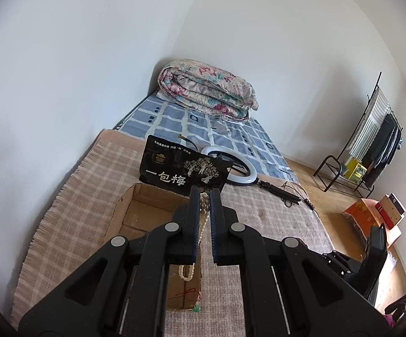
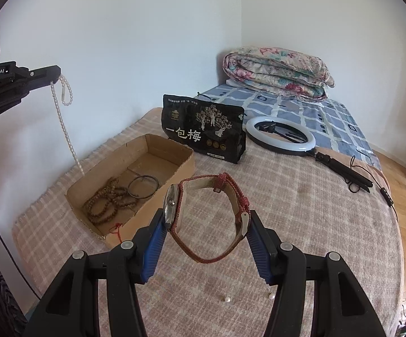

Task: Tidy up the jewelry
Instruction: 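Lift the pearl necklace and watch and carry both toward the cardboard box, then lower the necklace and watch into the box and open both grippers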

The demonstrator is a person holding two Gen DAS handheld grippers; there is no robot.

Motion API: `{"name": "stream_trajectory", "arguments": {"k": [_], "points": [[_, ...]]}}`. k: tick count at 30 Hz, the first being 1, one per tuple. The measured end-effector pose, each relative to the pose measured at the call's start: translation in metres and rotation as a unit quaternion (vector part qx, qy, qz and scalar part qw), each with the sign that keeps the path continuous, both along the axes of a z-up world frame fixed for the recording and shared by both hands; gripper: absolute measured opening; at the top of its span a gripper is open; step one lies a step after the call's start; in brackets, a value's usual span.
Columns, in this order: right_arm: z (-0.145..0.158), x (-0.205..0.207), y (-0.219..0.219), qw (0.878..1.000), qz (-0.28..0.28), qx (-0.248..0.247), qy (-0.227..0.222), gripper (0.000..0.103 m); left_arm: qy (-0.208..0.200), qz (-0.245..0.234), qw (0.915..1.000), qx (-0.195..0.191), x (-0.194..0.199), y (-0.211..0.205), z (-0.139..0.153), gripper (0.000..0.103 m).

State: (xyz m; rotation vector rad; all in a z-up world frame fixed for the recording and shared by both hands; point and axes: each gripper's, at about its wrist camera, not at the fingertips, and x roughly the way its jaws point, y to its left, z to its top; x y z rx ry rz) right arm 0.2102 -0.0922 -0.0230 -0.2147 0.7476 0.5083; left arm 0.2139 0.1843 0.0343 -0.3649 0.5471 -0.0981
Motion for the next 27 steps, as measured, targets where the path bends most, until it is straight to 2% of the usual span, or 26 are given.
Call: {"name": "stream_trajectory", "arguments": {"k": [6, 13, 27], "points": [[-0.005, 0.017, 0.031, 1.0, 0.02, 0.006, 0.008, 0.058, 0.013, 0.006, 0.9998, 0.01, 0.008, 0.004, -0.013, 0.004], [-0.017, 0.042, 0.065, 0.999, 0.036, 0.011, 0.022, 0.058, 0.032, 0.016, 0.9993, 0.004, 0.019, 0.015, -0.03, 0.004], [-0.045, 0.088, 0.115, 0.998, 0.052, -0.008, 0.043, 0.058, 0.065, 0.033, 0.9973, 0.013, 0.039, 0.031, -0.062, 0.004]]}}
